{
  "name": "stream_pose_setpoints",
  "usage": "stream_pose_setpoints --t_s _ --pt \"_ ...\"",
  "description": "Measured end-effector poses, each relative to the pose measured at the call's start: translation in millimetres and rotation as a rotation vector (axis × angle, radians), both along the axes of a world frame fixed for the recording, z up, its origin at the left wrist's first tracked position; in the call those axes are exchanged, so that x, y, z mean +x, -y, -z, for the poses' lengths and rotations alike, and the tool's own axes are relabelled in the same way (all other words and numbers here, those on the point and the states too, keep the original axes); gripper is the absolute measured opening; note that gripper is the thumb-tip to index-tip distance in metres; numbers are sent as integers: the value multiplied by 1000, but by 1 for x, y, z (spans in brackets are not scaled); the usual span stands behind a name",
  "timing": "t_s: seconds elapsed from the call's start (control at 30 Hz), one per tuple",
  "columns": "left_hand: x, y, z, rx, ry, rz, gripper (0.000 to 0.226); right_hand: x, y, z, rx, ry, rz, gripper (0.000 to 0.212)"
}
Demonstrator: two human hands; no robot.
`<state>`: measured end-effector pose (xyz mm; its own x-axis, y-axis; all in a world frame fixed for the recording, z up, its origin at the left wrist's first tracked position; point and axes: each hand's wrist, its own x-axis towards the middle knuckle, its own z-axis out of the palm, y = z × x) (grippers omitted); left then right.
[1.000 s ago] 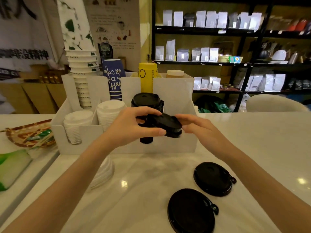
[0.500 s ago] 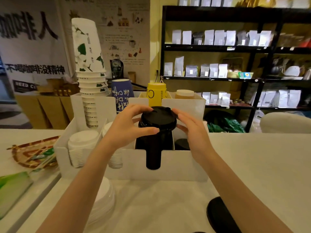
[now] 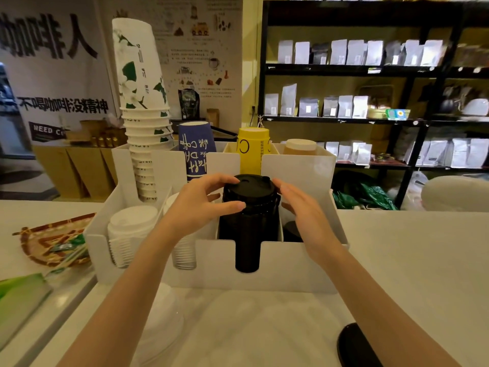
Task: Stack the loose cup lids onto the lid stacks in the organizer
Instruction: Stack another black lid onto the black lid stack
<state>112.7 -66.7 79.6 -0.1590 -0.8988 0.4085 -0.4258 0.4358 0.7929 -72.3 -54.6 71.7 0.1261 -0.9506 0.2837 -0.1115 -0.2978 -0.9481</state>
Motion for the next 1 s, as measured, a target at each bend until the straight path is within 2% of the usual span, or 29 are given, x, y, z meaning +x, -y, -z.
stream_pose_setpoints --t_s 0.2,0.37,0.67,0.73,0.87,1.0 --pt "2 -1 -1 59 39 30 43 -2 3 3 -81 6 38 34" --pt "-4 -3 1 17 101 -17 46 1 7 10 -166 -70 37 36" --pt "-29 -11 5 -150 329 -186 53 3 10 32 -463 -522 277 43" --pt "-32 -13 5 -153 358 -221 54 1 9 31 -426 -547 234 47" --pt "-34 -15 6 -145 450 -274 55 -13 -2 17 -241 -430 31 49" --pt "-38 -18 8 -168 549 -338 55 -35 -25 13 -193 -391 30 55"
